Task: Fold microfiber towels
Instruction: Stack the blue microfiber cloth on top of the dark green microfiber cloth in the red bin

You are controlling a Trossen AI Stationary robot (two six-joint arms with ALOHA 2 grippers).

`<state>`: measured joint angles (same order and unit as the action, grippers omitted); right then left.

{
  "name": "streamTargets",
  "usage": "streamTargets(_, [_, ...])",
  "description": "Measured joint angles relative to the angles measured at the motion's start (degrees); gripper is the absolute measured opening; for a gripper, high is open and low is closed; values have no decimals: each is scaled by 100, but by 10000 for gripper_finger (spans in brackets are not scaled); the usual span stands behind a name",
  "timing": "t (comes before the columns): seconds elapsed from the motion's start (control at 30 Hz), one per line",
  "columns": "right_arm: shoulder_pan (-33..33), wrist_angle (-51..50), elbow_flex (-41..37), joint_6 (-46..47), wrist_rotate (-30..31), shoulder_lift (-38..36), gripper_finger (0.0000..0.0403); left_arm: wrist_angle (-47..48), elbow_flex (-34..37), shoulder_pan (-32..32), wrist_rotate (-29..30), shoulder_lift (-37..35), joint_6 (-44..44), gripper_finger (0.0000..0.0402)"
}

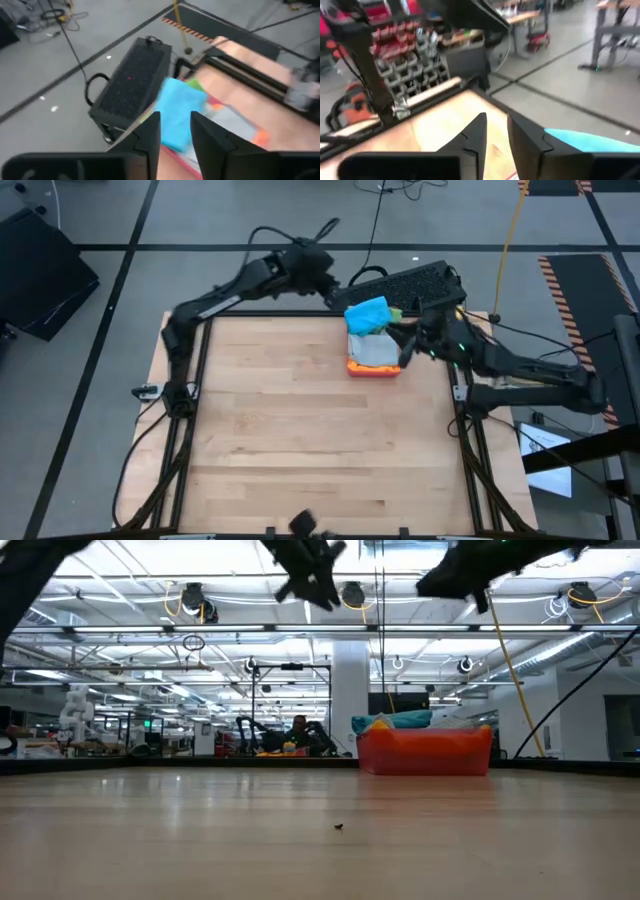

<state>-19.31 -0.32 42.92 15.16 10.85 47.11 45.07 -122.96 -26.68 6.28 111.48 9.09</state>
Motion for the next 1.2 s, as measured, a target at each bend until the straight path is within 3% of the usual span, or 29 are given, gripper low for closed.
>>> streamTargets(0.23, [-1946, -150, 940, -426, -2674, 1818, 24, 511, 7, 798, 770, -822, 680, 64])
streamTargets(0.4, [-2938, -572, 1872, -964, -3899, 3275, 2, 749, 7, 1415, 1459, -1001, 1208, 41])
streamTargets(0.57, [-3473, -1245, 2852, -1928, -4651, 4538, 2, 869, 7, 1925, 1918, -1035, 1461, 23])
streamTargets(0.73, [-3695, -1913, 3411, -2306, -4634, 5333, 1, 918, 9, 2225, 2164, -1026, 1669, 5])
streamTargets(0.83, [-3761, -2261, 3460, -2342, -4286, 5561, 1, 922, 9, 2324, 2367, -1029, 1702, 3])
streamTargets(1.2, [-3774, -3837, 3460, -2569, -2897, 5663, 0, 919, 9, 2310, 2540, -1029, 1611, 18])
